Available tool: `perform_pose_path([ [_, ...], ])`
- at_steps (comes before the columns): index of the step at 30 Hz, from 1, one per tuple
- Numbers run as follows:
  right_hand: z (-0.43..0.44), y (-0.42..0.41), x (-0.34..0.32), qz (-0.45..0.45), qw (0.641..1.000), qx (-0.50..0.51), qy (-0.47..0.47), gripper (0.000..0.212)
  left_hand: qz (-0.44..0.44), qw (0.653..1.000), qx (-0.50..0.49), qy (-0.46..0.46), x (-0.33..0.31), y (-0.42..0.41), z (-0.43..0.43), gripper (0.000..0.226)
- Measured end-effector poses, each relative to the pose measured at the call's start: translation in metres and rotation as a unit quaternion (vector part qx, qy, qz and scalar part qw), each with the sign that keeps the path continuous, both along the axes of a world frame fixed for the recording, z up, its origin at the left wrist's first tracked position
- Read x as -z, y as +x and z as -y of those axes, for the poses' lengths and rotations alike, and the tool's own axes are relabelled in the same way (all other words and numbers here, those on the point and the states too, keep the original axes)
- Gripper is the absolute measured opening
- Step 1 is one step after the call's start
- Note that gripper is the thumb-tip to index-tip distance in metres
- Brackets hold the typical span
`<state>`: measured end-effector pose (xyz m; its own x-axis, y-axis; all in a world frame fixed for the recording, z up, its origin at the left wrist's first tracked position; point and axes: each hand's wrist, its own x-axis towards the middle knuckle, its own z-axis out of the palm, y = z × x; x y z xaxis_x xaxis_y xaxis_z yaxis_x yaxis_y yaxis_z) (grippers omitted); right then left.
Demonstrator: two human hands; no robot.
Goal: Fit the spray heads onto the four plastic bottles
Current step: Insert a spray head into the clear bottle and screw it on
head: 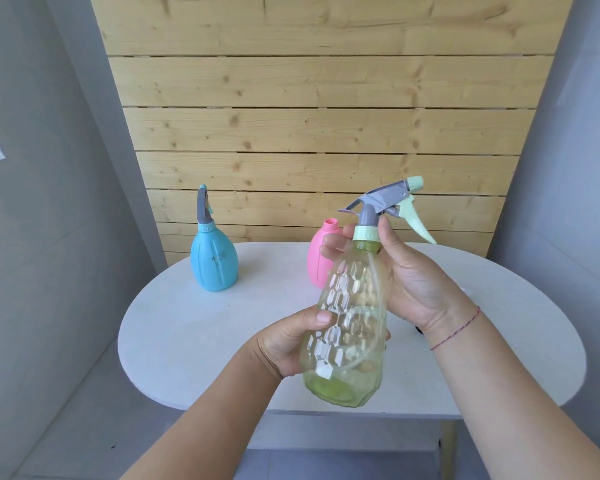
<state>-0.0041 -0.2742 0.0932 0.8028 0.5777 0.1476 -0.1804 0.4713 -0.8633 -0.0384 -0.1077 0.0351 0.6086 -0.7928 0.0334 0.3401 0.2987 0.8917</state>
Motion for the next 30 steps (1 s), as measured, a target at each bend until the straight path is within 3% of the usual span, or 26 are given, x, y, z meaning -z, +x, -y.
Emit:
perform_pose_path([
  [7,-0.001,0.005,0.002,-0.010,0.999,0.029,0.010,0.039,-0.005,0.999,-0.040,0.000,-0.002,-0.001,0.006,0.062],
  [11,0.000,0.005,0.002,0.016,0.984,0.150,-0.091,0.044,0.027,0.987,-0.137,0.084,-0.002,0.005,0.006,0.070],
  [14,-0.006,0.003,0.004,0.024,0.949,0.259,-0.177,0.047,0.055,0.966,-0.212,0.136,-0.003,0.006,0.012,0.054],
  [16,-0.010,0.002,0.007,0.013,0.932,0.312,-0.185,0.041,0.083,0.936,-0.288,0.187,-0.002,0.006,0.019,0.049],
  [18,-0.012,0.002,0.010,0.003,0.919,0.354,-0.172,0.024,0.133,0.875,-0.383,0.263,0.001,0.005,0.026,0.059],
  [19,-0.013,0.003,0.013,0.004,0.914,0.370,-0.165,0.018,0.177,0.821,-0.435,0.323,0.005,0.005,0.029,0.068],
  [22,-0.017,0.004,0.021,0.012,0.904,0.403,-0.142,0.013,0.307,0.615,-0.542,0.482,0.012,0.001,0.041,0.083],
  [24,-0.021,0.002,0.024,0.020,0.899,0.416,-0.137,0.022,0.342,0.541,-0.565,0.520,0.014,-0.001,0.047,0.083],
  [25,-0.022,0.001,0.024,0.028,0.897,0.420,-0.132,0.028,0.349,0.531,-0.569,0.522,0.014,-0.001,0.049,0.083],
  [27,-0.022,-0.001,0.023,0.049,0.894,0.427,-0.125,0.024,0.350,0.548,-0.566,0.507,0.015,0.000,0.052,0.087],
  [29,-0.016,0.000,0.020,0.067,0.895,0.423,-0.129,0.014,0.340,0.617,-0.531,0.471,0.012,0.003,0.049,0.091],
  [30,-0.011,0.001,0.018,0.071,0.900,0.410,-0.126,0.013,0.319,0.683,-0.496,0.431,0.008,0.004,0.043,0.089],
])
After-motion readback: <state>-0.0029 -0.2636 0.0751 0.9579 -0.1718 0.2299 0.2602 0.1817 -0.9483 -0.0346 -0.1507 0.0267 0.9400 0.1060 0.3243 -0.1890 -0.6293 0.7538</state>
